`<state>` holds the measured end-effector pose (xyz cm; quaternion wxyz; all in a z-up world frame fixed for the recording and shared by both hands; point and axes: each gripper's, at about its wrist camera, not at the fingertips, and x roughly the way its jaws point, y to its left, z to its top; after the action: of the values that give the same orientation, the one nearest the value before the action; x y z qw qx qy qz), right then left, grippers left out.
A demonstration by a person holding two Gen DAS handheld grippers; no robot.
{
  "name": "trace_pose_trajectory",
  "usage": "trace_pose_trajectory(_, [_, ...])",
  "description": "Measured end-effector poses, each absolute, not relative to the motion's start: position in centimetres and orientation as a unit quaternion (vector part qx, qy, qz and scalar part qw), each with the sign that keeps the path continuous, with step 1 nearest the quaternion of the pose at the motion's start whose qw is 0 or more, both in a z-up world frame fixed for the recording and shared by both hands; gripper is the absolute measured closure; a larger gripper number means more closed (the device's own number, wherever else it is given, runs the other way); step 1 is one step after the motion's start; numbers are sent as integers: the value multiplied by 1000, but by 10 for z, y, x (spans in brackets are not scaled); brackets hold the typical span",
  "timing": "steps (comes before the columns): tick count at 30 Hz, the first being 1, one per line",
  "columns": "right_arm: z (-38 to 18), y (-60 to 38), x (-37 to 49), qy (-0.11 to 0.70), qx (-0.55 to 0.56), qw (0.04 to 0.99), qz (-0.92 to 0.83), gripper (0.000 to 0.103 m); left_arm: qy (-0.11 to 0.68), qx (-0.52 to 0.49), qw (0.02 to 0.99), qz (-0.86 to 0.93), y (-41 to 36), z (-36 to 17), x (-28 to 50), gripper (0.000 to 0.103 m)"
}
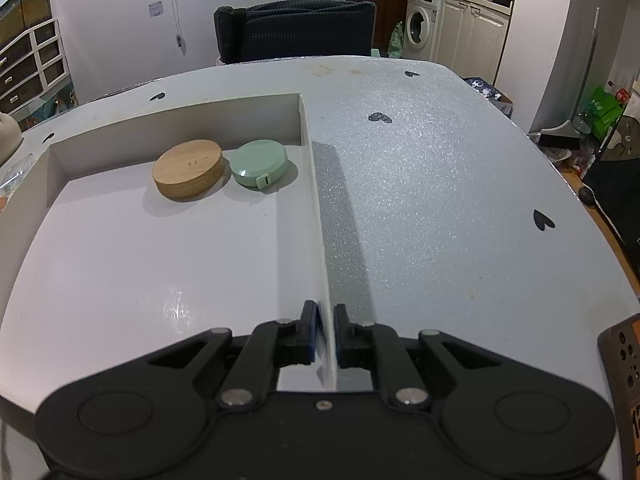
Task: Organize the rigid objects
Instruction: 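Move the left tool back to the white charger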
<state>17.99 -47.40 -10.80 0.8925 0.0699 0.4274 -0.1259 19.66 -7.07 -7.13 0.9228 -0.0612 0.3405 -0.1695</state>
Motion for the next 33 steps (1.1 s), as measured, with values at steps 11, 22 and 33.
trace_pose_trajectory(11, [-108,-474,180,426,68,893,-125,94,369,-104,917,-113,-50,-109,209,0])
trace_pose_trajectory(22, [-109,-475,179,424,74,894,-122,94,348,-127,925,-86,-45,-118,250,0])
trace_pose_trajectory(33, [-109,-477,178,423,78,895,-118,95,325,-93,941,-4,-46,-122,285,1])
